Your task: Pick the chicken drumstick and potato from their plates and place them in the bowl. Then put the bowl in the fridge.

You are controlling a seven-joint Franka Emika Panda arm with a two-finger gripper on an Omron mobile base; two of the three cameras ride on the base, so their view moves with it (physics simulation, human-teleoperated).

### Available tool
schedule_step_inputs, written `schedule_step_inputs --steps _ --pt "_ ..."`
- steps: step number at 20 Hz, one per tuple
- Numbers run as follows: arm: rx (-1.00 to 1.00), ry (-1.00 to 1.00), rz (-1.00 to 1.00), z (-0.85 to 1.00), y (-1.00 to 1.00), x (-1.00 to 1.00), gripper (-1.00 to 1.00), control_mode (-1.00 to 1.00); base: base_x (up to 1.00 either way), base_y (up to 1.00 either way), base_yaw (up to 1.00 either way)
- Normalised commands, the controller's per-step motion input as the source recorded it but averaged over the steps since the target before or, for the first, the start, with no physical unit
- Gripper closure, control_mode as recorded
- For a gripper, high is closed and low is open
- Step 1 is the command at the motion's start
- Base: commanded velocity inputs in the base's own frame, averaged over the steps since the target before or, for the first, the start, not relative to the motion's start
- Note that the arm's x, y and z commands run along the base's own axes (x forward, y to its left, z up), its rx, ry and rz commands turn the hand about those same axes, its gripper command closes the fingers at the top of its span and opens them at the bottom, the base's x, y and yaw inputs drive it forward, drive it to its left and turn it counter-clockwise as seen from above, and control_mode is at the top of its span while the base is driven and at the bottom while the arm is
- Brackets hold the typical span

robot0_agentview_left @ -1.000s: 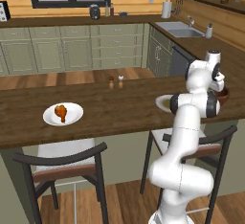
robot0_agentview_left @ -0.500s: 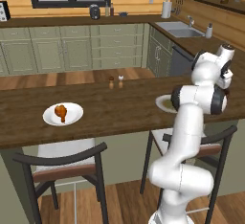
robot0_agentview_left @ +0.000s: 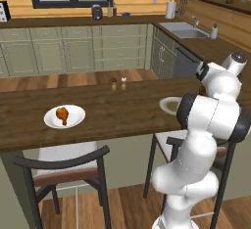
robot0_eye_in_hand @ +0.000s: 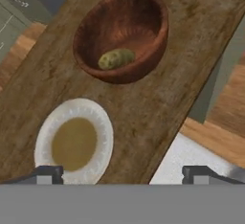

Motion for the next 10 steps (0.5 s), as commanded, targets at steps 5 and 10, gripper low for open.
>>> schedule_step_inputs --steps 5,10 --pt "-0.08 0.06 0.36 0.65 1.0 -0.77 -1.0 -1.0 0.0 0.0 0.0" --pt "-0.11 0.16 0.41 0.7 1.0 -0.32 -1.0 -1.0 0.0 0.0 0.0"
